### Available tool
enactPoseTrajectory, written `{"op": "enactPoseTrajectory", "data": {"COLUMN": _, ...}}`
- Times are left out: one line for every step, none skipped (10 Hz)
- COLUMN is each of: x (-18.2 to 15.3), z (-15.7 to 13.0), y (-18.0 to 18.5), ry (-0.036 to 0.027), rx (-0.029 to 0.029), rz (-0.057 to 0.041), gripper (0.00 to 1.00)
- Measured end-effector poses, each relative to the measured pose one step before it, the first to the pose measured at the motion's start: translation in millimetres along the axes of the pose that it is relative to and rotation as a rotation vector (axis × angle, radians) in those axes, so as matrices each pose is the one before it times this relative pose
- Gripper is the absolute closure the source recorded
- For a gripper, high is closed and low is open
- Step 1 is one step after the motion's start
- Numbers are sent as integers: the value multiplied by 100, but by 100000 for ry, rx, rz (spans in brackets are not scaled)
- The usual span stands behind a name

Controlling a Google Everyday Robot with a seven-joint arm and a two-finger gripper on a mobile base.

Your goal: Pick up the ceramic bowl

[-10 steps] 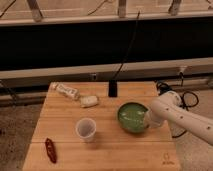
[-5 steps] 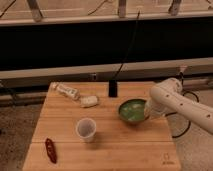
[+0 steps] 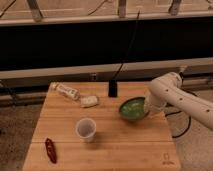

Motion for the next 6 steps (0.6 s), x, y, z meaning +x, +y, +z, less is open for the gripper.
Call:
{"op": "enactPoseTrajectory", "data": {"x": 50, "z": -501, "y": -354, "ry": 58, "rx": 79, "rz": -568, "gripper": 100}}
{"op": "enactPoseTrajectory", "data": {"x": 146, "z": -378, "y": -90, "ry": 201, "rx": -50, "rz": -138, "gripper": 100}}
{"op": "enactPoseTrajectory", "data": {"x": 45, "z": -54, "y": 50, "ry": -89, "rx": -41, "rz": 71, "gripper": 100}}
{"op": "enactPoseTrajectory", "data": {"x": 0, "z": -48, "y": -149, "ry": -72, "rx": 77, "rz": -198, "gripper": 100}}
{"op": "enactPoseTrajectory", "data": {"x": 55, "z": -199, "y": -77, "ry": -75, "rx": -109, "rz": -108, "gripper": 100}}
{"op": "enactPoseTrajectory", "data": {"x": 85, "z": -515, "y": -129, "ry": 48, "rx": -28, "rz": -140, "gripper": 100}}
